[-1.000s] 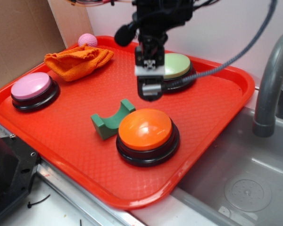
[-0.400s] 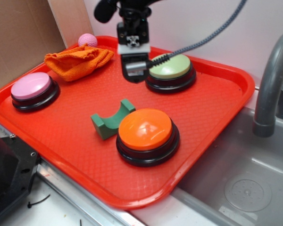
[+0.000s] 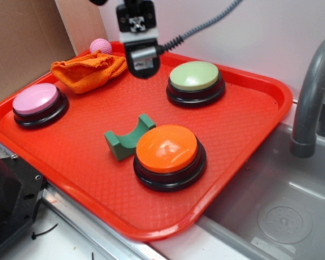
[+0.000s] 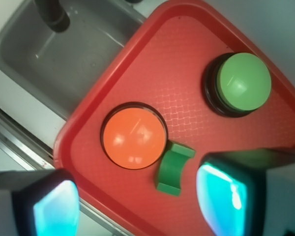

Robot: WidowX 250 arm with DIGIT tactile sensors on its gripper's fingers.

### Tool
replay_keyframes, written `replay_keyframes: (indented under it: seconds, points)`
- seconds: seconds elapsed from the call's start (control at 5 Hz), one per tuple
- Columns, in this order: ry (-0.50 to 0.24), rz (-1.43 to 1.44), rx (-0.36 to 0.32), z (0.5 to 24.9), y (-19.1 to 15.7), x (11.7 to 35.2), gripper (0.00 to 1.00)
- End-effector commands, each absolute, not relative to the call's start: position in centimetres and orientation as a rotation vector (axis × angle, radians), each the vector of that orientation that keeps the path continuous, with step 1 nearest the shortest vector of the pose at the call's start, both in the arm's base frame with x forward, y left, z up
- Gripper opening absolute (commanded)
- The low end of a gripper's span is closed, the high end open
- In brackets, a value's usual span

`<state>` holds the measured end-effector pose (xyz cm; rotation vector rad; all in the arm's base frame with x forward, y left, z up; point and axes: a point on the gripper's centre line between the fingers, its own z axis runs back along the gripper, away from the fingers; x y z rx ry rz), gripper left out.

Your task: Push the orange button.

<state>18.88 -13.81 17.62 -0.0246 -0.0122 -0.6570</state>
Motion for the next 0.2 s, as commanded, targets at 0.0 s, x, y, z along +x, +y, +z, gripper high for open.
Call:
replay_keyframes:
  seconds: [0.0]
  points:
    - [-0.102, -0.581, -0.018, 20.18, -13.33, 17.41, 1.0]
